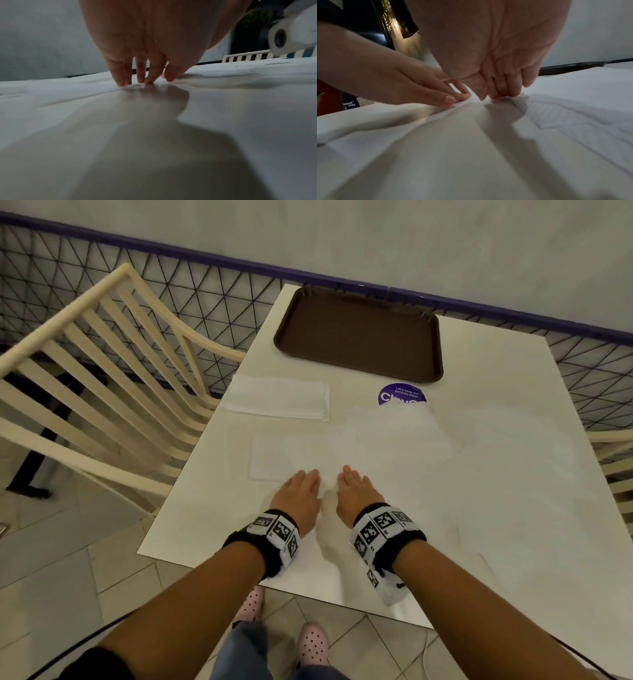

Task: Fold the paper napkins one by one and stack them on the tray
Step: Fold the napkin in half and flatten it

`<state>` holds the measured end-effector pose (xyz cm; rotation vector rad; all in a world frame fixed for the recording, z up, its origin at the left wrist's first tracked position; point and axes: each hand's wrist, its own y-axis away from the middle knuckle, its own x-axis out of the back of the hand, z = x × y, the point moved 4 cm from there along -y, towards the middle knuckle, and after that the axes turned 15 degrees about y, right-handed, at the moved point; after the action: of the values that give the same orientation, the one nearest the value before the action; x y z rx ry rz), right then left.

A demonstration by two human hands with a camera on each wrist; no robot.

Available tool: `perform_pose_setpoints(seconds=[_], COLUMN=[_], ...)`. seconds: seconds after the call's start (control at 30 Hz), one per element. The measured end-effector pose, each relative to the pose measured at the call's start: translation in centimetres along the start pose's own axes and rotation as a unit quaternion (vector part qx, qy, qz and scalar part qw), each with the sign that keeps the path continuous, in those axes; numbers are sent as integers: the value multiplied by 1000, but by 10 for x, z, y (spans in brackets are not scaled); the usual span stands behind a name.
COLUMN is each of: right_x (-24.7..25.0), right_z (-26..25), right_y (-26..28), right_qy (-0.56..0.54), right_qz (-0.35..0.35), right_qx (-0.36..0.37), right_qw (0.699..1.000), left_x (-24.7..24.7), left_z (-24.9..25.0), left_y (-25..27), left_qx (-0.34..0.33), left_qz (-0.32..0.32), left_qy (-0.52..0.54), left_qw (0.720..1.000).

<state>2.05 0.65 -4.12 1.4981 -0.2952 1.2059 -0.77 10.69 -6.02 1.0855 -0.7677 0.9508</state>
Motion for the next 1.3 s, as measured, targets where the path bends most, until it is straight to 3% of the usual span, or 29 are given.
perform_pose_setpoints(seconds=[0.2, 0.37, 0.6, 0.7, 0.83, 0.97, 1.1, 1.2, 1.3], right_x=[2, 14, 34, 37, 38, 37, 40, 56, 87], right_z=[1, 5, 5, 3, -3, -13, -17, -8, 9], right_y=[-2, -5, -5, -8, -15, -25, -31, -35, -40], right_qy=[17, 65, 71, 68, 80, 70, 128, 148, 142], right_qz=[1, 53, 96, 93, 99, 120, 116, 205, 230], right_qx=[7, 3, 14, 19, 20, 10, 8, -14, -19], right_qw=[1000, 996, 993, 993, 992, 990, 985, 967, 963], left_x=[6, 21, 45, 43, 44, 48, 59, 81, 118], left_z=[-44, -73, -54, -51, -39, -38, -41, -51, -64], left_y=[22, 41, 12, -3, -12, -19, -23, -28, -40], left_qx=[81, 115, 33, 33, 26, 25, -23, -63, -89], left_qz=[27, 33, 16, -22, -30, -32, -59, -70, -41], left_qy=[37, 23, -49, -26, -98, -98, -112, -111, -107], left_qw=[996, 993, 998, 999, 994, 994, 992, 989, 989])
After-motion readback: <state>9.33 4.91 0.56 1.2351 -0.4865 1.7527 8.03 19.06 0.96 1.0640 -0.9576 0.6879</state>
